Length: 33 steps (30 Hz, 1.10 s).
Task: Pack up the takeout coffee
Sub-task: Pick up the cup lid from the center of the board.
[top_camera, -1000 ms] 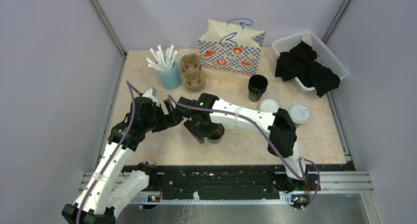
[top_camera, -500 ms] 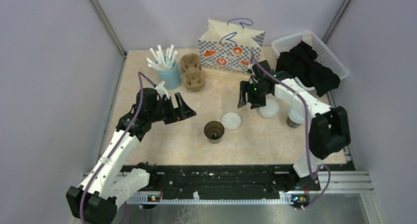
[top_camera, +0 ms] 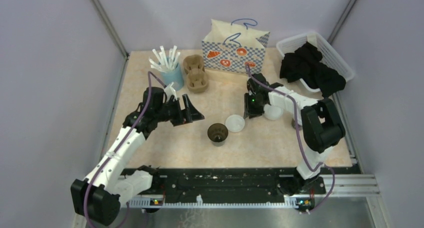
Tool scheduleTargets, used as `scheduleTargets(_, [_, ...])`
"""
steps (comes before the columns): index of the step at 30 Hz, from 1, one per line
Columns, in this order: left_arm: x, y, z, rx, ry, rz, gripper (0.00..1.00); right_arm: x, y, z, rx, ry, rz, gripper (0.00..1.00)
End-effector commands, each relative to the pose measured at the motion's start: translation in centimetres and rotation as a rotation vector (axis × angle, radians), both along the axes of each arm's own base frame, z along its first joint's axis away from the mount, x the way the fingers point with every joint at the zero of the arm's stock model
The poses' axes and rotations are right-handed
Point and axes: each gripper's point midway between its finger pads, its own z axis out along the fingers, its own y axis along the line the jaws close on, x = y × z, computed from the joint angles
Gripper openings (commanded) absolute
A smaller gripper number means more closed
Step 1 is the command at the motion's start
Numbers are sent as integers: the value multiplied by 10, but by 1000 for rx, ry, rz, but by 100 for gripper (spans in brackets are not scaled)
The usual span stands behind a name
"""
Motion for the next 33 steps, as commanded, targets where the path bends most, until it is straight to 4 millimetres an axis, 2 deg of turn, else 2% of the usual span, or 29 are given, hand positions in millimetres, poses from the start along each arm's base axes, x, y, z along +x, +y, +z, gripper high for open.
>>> scheduleTargets(1, [4,-6,19,-34,-64,-22,86,-2,4,-4,-64,-67,20,32])
scheduleTargets(4, [4,-6,19,-34,-64,-25,86,-9,8,-7,-113,-86,41,32])
scheduleTargets(8, [5,-7,19,-33,-66,-29,86,-9,9,-5,-169,-147,39,30])
scheduleTargets(11, [5,-7,21,-32,-70,-34,86,-6,9,-1,-169,-176,26,21])
scheduleTargets(15, [4,-7,22,-31,-75,-40,86,-3,8,9,-161,-203,10,2])
scheduleTargets(27, [2,-7,22,-35,-71,-48,86,8,-10,20,-138,-203,-40,0])
scheduleTargets(33, [2,-11,24,-53,-81,-71,87,9,-3,38,-97,-223,16,0])
